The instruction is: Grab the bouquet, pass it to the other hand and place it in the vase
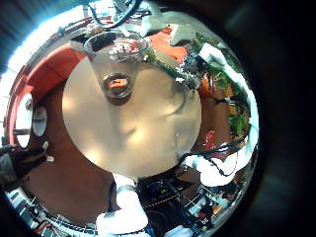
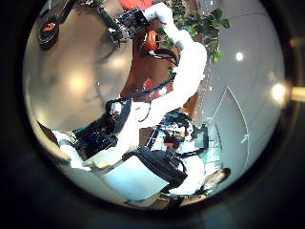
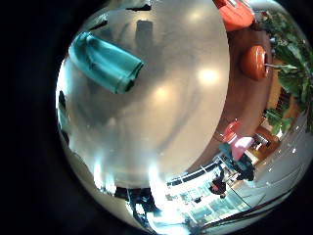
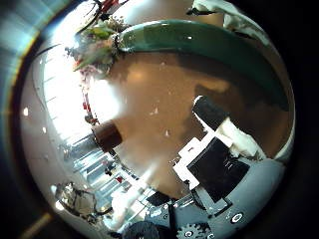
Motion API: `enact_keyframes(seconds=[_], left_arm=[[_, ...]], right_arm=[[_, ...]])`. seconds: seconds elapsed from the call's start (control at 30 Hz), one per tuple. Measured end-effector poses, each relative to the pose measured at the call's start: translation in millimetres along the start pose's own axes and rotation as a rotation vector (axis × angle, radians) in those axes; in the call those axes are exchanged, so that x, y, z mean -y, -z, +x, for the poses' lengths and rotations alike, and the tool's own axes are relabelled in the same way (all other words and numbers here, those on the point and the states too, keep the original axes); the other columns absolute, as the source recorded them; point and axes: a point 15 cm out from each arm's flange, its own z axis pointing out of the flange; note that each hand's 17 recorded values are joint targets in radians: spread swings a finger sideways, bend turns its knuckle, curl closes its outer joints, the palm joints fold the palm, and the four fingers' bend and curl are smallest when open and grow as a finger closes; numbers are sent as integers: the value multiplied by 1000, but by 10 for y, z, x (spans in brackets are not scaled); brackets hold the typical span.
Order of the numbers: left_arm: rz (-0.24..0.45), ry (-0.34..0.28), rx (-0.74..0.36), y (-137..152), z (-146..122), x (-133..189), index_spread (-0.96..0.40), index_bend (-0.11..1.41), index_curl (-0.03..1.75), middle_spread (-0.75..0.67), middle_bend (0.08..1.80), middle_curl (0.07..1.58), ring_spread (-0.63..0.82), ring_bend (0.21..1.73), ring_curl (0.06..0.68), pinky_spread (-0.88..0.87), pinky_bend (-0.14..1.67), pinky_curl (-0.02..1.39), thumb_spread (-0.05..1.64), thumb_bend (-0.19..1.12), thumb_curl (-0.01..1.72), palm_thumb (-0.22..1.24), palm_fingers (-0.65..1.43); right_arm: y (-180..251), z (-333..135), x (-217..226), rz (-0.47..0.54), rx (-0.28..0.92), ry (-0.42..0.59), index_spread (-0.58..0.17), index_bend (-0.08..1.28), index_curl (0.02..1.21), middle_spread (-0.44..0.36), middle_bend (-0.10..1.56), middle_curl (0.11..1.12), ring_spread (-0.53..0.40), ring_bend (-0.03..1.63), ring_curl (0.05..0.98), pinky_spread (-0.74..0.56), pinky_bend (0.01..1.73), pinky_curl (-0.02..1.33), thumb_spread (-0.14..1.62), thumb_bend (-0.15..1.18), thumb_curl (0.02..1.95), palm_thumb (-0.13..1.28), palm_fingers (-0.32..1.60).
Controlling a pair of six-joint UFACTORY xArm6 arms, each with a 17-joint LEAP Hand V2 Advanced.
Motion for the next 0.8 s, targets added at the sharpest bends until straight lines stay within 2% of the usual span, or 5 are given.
enact_keyframes(seconds=[0.43, 0.5, 0.57, 0.67, 0.8], left_arm=[[-2, -2, -2, -6, -1, 14, 179, 186, 388, 407, 196, 343, 584, 460, 200, 529, 180, 254, 1088, -23, 335, 408, 143], [-3, -1, -1, -8, -9, 12, 179, 186, 388, 407, 196, 343, 584, 460, 200, 529, 180, 254, 1089, -23, 335, 408, 143], [-2, 0, 0, -4, -13, 12, 179, 186, 388, 407, 196, 343, 584, 460, 200, 529, 180, 254, 1089, -23, 335, 408, 143], [3, -2, -2, 10, 10, 18, 179, 186, 388, 407, 196, 343, 584, 460, 200, 529, 180, 254, 1090, -23, 334, 408, 143], [3, -2, -2, 12, 10, 22, 179, 187, 389, 407, 194, 343, 584, 461, 201, 529, 181, 254, 1090, -23, 334, 408, 142]], right_arm=[[-117, 61, 17, -34, -34, 0, -310, 407, 534, -173, 746, 544, -191, 994, 430, -34, 568, 261, 985, -18, 594, 831, 673], [-162, 48, 21, -42, -37, 3, -325, 414, 538, -177, 758, 550, -204, 1008, 432, -75, 604, 256, 980, -19, 595, 839, 760], [-157, 40, 29, -38, -38, 5, -346, 426, 541, -180, 774, 559, -220, 1024, 428, -169, 709, 264, 972, -17, 599, 851, 979], [-165, 32, 31, -39, -38, 6, -379, 524, 607, -207, 858, 599, -228, 1046, 461, -312, 856, 328, 951, -16, 610, 872, 1267], [-156, 36, 48, -32, -38, 6, -383, 707, 704, -210, 980, 657, -230, 1144, 509, -354, 1020, 406, 929, -13, 625, 902, 1337]])
